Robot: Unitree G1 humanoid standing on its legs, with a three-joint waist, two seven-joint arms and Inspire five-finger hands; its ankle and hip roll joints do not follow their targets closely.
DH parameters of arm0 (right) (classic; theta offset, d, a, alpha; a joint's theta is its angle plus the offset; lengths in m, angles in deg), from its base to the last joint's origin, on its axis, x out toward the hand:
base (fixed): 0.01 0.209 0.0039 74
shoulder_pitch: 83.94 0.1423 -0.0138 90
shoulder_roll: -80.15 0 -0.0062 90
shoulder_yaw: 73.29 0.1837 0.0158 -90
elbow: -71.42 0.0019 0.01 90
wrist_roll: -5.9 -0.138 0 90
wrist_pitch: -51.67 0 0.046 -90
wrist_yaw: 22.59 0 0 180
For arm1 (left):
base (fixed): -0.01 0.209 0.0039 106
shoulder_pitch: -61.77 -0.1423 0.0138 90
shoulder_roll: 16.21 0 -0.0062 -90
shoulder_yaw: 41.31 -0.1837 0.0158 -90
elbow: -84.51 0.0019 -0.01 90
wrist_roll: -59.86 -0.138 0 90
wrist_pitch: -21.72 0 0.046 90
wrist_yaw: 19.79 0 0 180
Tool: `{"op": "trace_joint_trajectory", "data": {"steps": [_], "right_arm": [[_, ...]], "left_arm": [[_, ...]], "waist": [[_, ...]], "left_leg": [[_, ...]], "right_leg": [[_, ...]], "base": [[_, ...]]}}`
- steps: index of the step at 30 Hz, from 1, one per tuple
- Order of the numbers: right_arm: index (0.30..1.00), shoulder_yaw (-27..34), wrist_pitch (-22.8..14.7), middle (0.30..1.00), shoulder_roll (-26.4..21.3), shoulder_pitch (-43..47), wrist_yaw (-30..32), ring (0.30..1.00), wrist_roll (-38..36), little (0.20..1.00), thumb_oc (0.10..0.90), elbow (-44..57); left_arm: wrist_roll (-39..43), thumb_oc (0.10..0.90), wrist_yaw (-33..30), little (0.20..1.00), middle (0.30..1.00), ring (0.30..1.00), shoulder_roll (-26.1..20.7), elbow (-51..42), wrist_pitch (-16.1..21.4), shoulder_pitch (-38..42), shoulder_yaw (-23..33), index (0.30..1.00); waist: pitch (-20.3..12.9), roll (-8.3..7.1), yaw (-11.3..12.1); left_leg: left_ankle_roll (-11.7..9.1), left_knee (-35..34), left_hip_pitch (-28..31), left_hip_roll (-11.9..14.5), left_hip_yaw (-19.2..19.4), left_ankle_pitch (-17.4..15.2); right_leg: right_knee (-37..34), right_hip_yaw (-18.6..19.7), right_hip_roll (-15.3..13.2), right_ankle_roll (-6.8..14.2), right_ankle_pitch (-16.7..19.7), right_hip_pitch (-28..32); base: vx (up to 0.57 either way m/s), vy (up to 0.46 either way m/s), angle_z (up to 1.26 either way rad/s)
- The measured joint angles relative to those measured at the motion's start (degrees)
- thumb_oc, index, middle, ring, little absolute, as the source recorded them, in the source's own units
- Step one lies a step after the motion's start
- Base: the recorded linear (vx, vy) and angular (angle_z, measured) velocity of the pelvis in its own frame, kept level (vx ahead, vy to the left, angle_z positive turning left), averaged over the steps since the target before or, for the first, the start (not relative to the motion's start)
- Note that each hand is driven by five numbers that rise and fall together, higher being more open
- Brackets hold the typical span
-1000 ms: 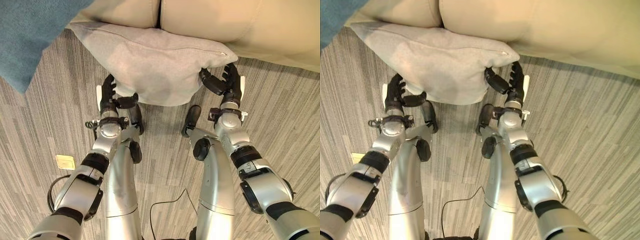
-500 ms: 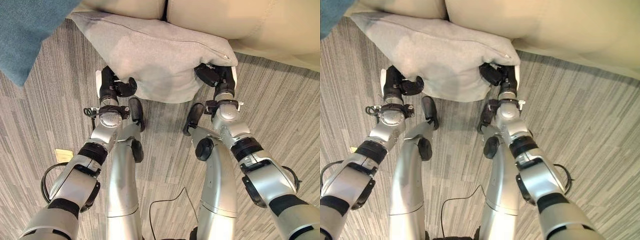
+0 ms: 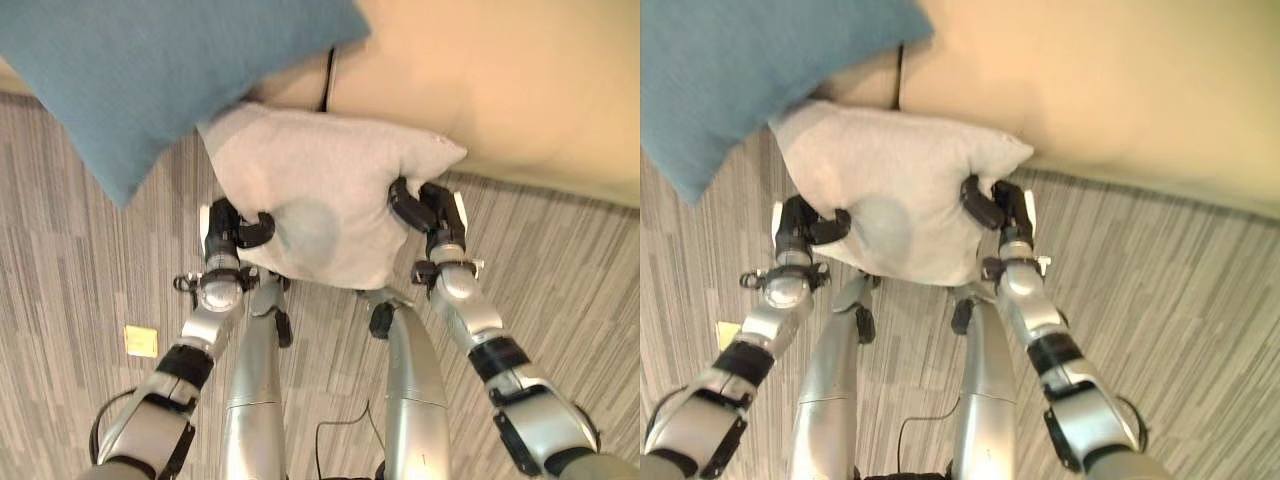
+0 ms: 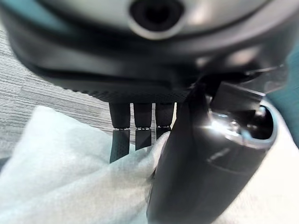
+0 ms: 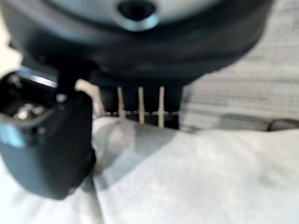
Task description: Pick up all the scattered cushions and arrange them neatly on the sofa.
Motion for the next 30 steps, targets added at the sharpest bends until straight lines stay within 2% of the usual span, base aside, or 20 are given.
{"op": "trace_joint_trajectory", "data": {"steps": [1,4,6,9,12,15,20,22,24,26,28,30], "right_arm": [[0.3,0.77,-1.04,0.3,1.26,-3.84,-0.73,0.3,0.18,0.3,0.4,1.96],[0.3,2.65,-1.43,0.3,2.58,-9.05,-1.76,0.3,0.16,0.3,0.4,2.64],[0.3,3.15,-1.4,0.3,3.04,-13.21,-2.34,0.3,0.16,0.3,0.4,4.25],[0.3,4.32,-1.33,0.3,2.85,-15.58,-3.29,0.3,0.32,0.3,0.4,5.59],[0.3,5.48,-0.68,0.3,1.72,-21.22,-4.09,0.3,0.95,0.3,0.4,9.24],[0.3,6.03,-0.64,0.3,0.44,-23.29,-4.13,0.3,3.29,0.3,0.4,12.08],[0.3,7.24,-0.54,0.3,-0.52,-23.59,-4.43,0.3,6.36,0.3,0.4,13.59],[0.3,8.3,-0.51,0.3,-0.98,-24.66,-4.65,0.3,6.69,0.3,0.4,13.66],[0.3,9.1,-0.49,0.3,-1.15,-25.99,-4.72,0.3,6.84,0.3,0.4,13.68],[0.3,9.9,-0.47,0.3,-1.43,-28.3,-4.69,0.3,6.86,0.3,0.4,13.76],[0.3,10.5,-0.39,0.3,-1.5,-29.47,-4.59,0.3,7.04,0.3,0.4,13.77],[0.3,10.89,0.08,0.3,-1.69,-30.19,-4.12,0.3,7.11,0.3,0.4,13.86]], "left_arm": [[-0.1,0.4,0.64,0.3,0.3,0.3,0.61,-0.58,0.12,-3.13,-0.02,0.3],[-0.06,0.4,2.83,0.3,0.3,0.3,1.17,-0.66,0.08,-6.28,0.05,0.3],[-0.05,0.4,4.08,0.3,0.3,0.3,1.96,-2.53,0.16,-10.41,-0.36,0.3],[0.05,0.4,5.12,0.3,0.3,0.3,2.17,-4.44,0.09,-13.04,0.46,0.3],[0.09,0.4,6.56,0.3,0.3,0.3,1.78,-7.79,0.04,-17.78,0.39,0.3],[0.58,0.4,7.22,0.3,0.3,0.3,2.29,-9.37,0.07,-19.42,0.21,0.3],[0.56,0.4,7.33,0.3,0.3,0.3,3.13,-10.22,0.14,-19.35,0.56,0.3],[0.51,0.4,7.34,0.3,0.3,0.3,3.48,-11.37,0.1,-20.24,0.29,0.3],[0.5,0.4,7.37,0.3,0.3,0.3,4.21,-11.38,0.1,-20.62,-0.13,0.3],[0.45,0.4,7.4,0.3,0.3,0.3,5.07,-11.39,0.1,-21.4,-1.28,0.3],[0.27,0.4,7.47,0.3,0.3,0.3,5.21,-11.39,0.09,-21.44,-2.31,0.3],[-0.08,0.4,7.68,0.3,0.3,0.3,5.81,-11.39,0.07,-22.02,-2.51,0.3]], "waist": [[-3.23,-0.24,0.15],[-3.45,-0.29,-0.09],[-3.58,-0.25,0.01],[-3.67,-0.11,-0.1],[-3.68,0.6,-0.43],[-4.24,1.43,-0.91],[-5.51,2.08,-1.31],[-7.12,2.55,-1.65],[-8.5,2.79,-1.66],[-10.73,3.04,-1.79],[-11.49,3.23,-1.8],[-11.88,2.58,-1.45]], "left_leg": [[-0.17,-1.39,1.24,-0.07,0.17,0.12],[-0.28,-3.74,8.16,0.33,0.03,0.49],[-0.75,-6.68,14.98,0.17,0.11,0.68],[-0.88,-8.63,19.49,0.54,0.71,0.67],[-1.18,-12.16,28.6,1.4,1.33,0.68],[-1.71,-13.16,33.44,1.98,1.89,0.06],[-1.84,-13.1,37.77,2.7,2.73,-0.51],[-2.34,-12.27,39.48,3.32,2.85,-1.99],[-1.61,-11.18,40.12,3.49,2.78,-2.76],[-1.73,-10.73,40.92,3.45,1.75,-2.64],[-1.87,-9.78,40.87,3.35,0.04,-2.62],[-2.29,-6.9,38.61,2.29,-2.06,-3.0]], "right_leg": [[-0.7,-0.05,0.09,0.2,-0.3,0.87],[-2.75,-0.84,0.94,0.21,-0.31,7.93],[-5.36,-1.06,1.75,0.46,-0.48,14.45],[-7.36,-1.09,2.36,0.49,-0.37,18.68],[-10.73,-1.12,3.78,0.79,-0.48,27.45],[-11.84,-0.89,4.57,1.28,-1.33,32.04],[-11.72,0.15,5.9,0.6,-2.14,35.71],[-10.83,0.36,6.16,0.17,-3.35,37.18],[-10.5,0.5,6.26,-0.28,-4.23,38.07],[-10.46,0.77,6.48,-0.18,-4.67,39.21],[-11.47,0.98,6.64,-0.31,-4.78,40.42],[-13.57,1.35,6.29,-1.28,-3.79,41.95]], "base": [[0.02,-0.07,-0.04],[0.05,-0.098,-0.01],[0.05,-0.077,-0.07],[0.06,-0.094,-0.12],[0.12,-0.089,-0.11],[0.11,-0.087,-0.12],[0.12,-0.053,-0.12],[0.18,-0.021,-0.1],[0.09,0.016,-0.07],[0.13,0.048,-0.07],[0.14,0.066,0.02],[0.15,0.098,-0.02]]}}
